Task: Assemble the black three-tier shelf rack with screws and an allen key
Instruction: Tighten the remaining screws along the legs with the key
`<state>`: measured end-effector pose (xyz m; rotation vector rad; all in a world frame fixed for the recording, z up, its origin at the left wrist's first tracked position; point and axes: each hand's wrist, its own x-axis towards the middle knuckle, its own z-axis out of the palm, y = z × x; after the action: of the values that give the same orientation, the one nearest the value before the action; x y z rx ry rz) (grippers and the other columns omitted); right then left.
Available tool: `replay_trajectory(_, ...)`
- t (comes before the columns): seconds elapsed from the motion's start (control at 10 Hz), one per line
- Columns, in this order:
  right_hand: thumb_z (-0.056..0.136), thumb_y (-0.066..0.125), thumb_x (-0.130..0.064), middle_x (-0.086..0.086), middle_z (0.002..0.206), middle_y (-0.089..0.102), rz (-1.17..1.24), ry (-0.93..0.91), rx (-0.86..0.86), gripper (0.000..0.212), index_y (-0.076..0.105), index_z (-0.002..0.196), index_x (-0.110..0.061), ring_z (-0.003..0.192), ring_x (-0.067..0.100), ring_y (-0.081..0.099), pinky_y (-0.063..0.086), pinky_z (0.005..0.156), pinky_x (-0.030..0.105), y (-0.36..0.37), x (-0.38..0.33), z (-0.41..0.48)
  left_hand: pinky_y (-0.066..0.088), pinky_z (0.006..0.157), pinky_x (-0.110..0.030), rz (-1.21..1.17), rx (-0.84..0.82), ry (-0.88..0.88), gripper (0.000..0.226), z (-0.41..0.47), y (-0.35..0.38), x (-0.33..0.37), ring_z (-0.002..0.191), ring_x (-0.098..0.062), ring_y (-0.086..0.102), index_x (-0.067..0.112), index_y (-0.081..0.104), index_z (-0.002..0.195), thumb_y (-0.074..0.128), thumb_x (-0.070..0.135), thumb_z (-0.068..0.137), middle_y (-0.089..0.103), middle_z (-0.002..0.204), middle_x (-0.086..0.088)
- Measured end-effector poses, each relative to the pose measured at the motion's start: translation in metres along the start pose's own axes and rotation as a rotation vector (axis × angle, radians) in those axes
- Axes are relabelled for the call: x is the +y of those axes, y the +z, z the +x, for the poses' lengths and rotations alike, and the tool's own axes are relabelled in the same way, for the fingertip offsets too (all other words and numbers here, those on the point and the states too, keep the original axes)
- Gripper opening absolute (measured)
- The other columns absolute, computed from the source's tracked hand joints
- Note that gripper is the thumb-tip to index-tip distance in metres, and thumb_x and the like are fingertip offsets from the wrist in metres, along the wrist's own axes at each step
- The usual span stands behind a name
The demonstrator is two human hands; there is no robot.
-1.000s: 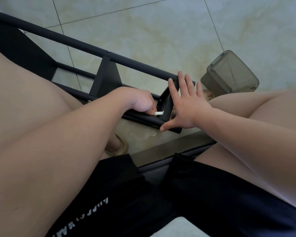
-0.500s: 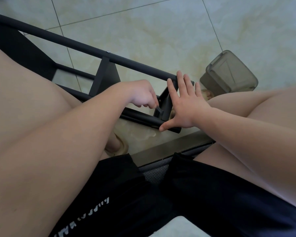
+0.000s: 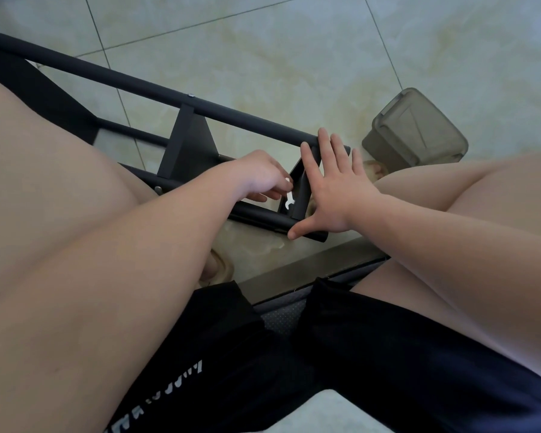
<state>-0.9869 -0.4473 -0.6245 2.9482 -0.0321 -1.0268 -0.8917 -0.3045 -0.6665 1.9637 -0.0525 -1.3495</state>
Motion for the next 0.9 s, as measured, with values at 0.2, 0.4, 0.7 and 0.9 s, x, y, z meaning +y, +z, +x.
replay_trajectory(0.2,0.049,0.056,-0.101,0.019,0.16,-0.037,-0.001,0.001,0.001,0.16,-0.027,0.156,-0.015,0.151,0.039,-0.028,-0.005,0.123,0.061,0.0003,0.0008,0.0012,0.051,0.068,-0.026,-0.066,0.025,-0.033,0.006,0.0009,-0.0007,0.0012,0.066,-0.002,0.072,0.02,0.071,0.092,0.067,0.024,0.093,0.076,0.074,0.007)
replay_trajectory(0.4,0.05,0.057,-0.1,0.019,0.16,-0.037,0.002,-0.001,0.003,0.16,-0.027,0.156,-0.015,0.151,0.04,-0.028,-0.005,0.123,0.06,0.0006,0.0012,0.0014,0.052,0.071,-0.03,-0.108,-0.053,-0.082,0.006,-0.0013,-0.0038,0.0049,0.077,-0.007,0.073,0.028,0.07,0.098,0.066,0.032,0.095,0.078,0.082,0.008)
replay_trajectory(0.7,0.049,0.055,-0.101,0.019,0.159,-0.037,-0.001,0.002,0.001,0.16,-0.028,0.155,-0.015,0.15,0.039,-0.028,-0.005,0.123,0.06,0.0011,0.0011,0.002,0.052,0.073,-0.028,-0.111,0.0,-0.032,0.005,0.0009,-0.0019,0.0056,0.074,-0.003,0.073,0.026,0.072,0.095,0.066,0.025,0.094,0.078,0.081,0.007)
replay_trajectory(0.9,0.049,0.055,-0.101,0.019,0.16,-0.037,0.002,-0.001,0.002,0.16,-0.027,0.156,-0.015,0.15,0.039,-0.028,-0.005,0.123,0.061,0.0013,0.0011,0.0018,0.052,0.073,-0.028,-0.116,0.0,-0.027,0.005,0.0006,-0.0013,0.0074,0.072,-0.002,0.073,0.025,0.07,0.094,0.067,0.022,0.093,0.077,0.079,0.007)
